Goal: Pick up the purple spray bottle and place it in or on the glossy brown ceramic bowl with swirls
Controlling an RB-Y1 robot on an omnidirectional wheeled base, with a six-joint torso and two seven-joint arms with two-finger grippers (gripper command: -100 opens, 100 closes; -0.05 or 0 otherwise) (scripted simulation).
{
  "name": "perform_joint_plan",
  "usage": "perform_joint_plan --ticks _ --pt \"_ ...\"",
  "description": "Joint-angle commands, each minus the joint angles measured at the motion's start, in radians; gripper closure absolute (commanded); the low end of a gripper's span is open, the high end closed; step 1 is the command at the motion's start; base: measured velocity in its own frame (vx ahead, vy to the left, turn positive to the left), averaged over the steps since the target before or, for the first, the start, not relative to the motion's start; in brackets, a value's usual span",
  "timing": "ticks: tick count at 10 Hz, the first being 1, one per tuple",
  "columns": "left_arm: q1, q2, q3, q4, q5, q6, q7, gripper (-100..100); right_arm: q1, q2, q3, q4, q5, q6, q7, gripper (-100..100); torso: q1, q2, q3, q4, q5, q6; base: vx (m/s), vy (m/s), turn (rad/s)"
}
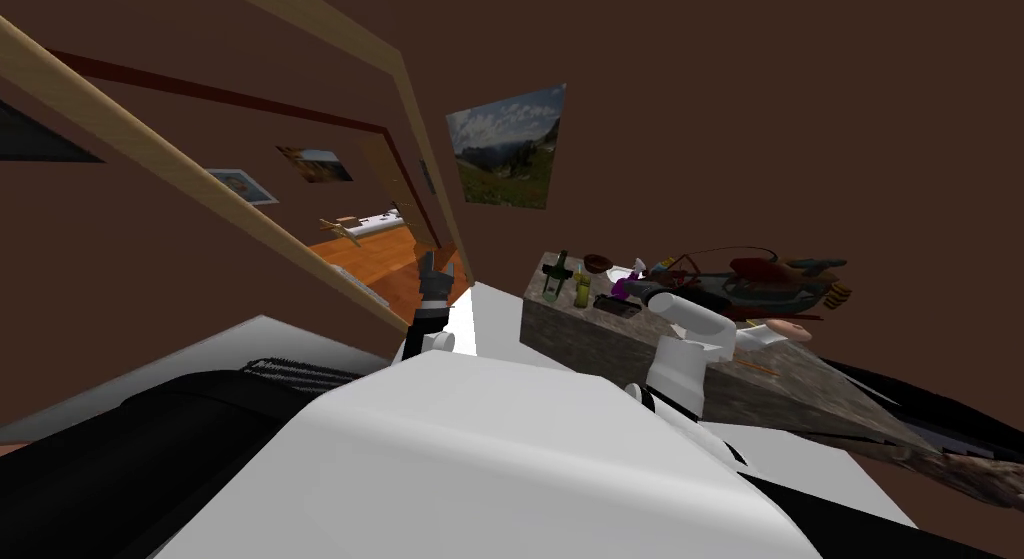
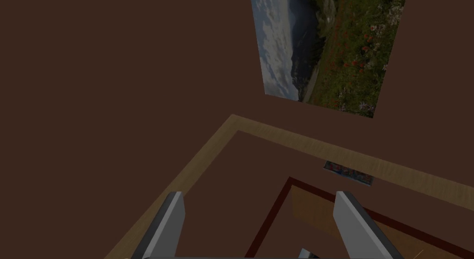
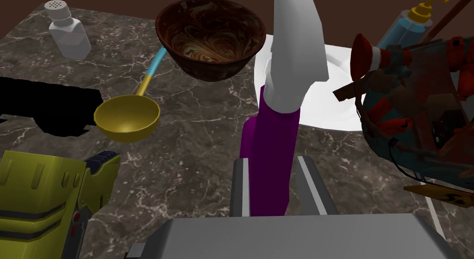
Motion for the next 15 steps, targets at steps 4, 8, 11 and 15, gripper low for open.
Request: perform_joint_plan --ticks 4,8,11,15 --pt "0.000 0.000 0.000 0.000 0.000 0.000 0.000 0 -0.107 -0.137 -0.051 0.122 0.015 0.035 0.045 100 0.002 -0.001 0.000 0.000 0.001 0.000 -0.109 0.042 0.132" --pt "0.000 0.000 0.000 0.000 0.000 0.000 0.000 0 -0.181 -0.226 -0.091 0.216 0.033 0.054 0.060 100 0.000 -0.005 -0.002 -0.001 0.001 -0.001 -0.049 0.020 0.117" --pt "0.000 0.000 0.000 0.000 0.000 0.000 0.000 0 -0.254 -0.323 -0.132 0.328 0.060 0.070 0.059 100 -0.001 -0.006 -0.003 0.000 0.001 0.000 -0.023 0.011 0.166" --pt "0.000 0.000 0.000 0.000 0.000 0.000 0.000 0 -0.324 -0.401 -0.174 0.450 0.096 0.082 0.041 100 -0.003 -0.009 -0.004 0.000 -0.001 0.000 0.015 -0.007 0.145"
